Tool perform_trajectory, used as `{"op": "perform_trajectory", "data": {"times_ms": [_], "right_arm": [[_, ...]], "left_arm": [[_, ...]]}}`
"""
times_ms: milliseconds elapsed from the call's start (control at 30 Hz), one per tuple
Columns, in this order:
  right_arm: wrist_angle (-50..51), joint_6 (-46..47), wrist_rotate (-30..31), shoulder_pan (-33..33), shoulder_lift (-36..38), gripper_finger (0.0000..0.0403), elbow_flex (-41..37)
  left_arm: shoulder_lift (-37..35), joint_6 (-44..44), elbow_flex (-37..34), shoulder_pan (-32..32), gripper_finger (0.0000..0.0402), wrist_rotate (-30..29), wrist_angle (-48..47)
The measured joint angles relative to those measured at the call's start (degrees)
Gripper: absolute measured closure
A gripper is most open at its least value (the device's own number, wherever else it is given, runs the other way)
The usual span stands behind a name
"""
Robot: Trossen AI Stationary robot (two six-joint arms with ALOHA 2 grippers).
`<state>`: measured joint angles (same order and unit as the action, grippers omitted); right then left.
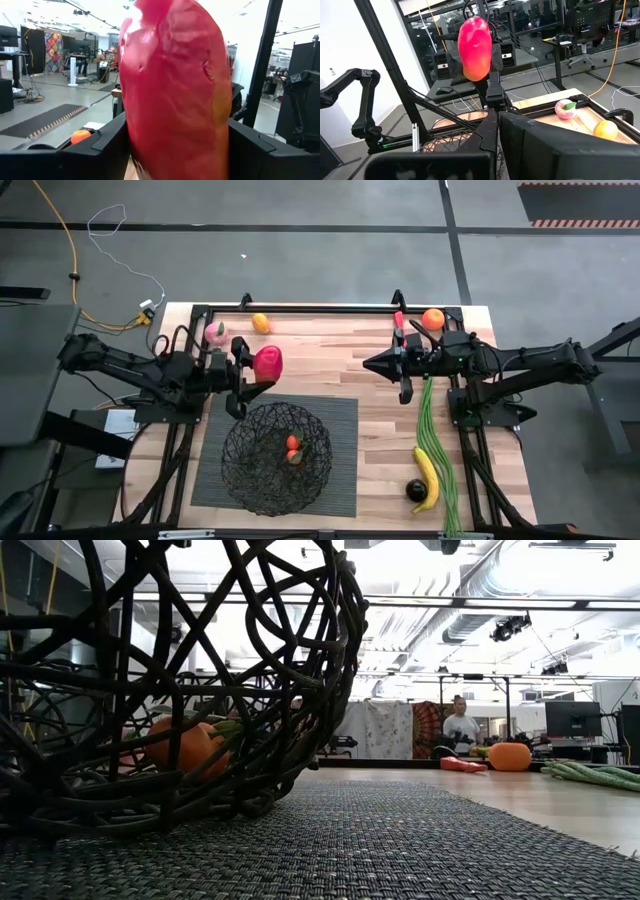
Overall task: Build produce basket
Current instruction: Put the red mango into the black wire basket
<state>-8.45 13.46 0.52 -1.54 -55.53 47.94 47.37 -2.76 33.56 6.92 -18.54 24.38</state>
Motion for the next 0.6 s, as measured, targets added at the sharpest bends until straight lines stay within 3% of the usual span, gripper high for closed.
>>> {"op": "perform_trajectory", "data": {"times_ms": [400,500,600], "right_arm": [[0.0,-0.9,-0.1,0.0,0.0,0.0403,0.0],[0.0,-0.9,-0.1,0.0,0.0,0.0403,0.0],[0.0,-0.9,-0.1,0.0,0.0,0.0403,0.0]], "left_arm": [[0.0,-2.6,0.4,0.0,0.0165,-1.8,-0.7],[0.1,-4.1,4.7,0.1,0.0165,-1.4,-9.7],[2.0,-4.6,11.8,0.7,0.0165,0.7,-27.4]]}}
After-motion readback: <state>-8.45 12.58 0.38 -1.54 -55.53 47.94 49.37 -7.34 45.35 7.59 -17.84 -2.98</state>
